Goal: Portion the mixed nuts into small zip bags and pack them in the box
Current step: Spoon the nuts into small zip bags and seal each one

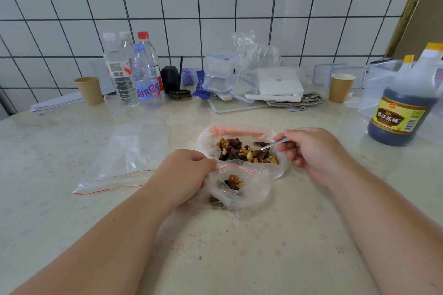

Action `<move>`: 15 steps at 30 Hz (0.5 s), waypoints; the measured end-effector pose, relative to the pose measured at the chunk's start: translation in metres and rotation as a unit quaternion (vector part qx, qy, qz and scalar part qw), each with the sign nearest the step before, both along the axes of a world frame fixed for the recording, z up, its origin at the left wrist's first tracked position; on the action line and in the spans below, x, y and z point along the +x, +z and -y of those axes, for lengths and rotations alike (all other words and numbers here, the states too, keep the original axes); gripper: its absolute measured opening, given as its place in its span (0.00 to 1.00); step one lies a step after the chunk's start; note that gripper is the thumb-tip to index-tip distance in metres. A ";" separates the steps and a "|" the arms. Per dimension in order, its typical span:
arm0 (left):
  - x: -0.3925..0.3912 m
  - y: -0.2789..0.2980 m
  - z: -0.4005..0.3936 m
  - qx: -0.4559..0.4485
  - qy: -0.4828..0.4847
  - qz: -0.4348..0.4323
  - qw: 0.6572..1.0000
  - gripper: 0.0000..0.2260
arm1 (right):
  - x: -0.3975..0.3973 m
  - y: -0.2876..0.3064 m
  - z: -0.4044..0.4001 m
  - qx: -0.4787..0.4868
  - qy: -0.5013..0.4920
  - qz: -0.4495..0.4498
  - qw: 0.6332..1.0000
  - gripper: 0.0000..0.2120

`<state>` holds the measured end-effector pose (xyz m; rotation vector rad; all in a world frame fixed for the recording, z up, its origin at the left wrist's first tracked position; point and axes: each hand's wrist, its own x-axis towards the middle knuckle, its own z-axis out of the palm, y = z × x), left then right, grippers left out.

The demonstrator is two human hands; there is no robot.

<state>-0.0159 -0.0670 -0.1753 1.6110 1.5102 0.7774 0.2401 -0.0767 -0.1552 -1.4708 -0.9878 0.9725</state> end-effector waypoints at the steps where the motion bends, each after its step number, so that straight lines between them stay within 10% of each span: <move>1: 0.000 0.000 0.000 0.001 0.001 -0.001 1.000 0.17 | -0.001 0.000 0.000 -0.005 -0.004 -0.008 1.000 0.12; 15: -0.001 0.000 -0.001 -0.007 0.003 0.009 1.000 0.16 | 0.004 0.008 -0.001 0.023 -0.025 -0.207 0.978 0.13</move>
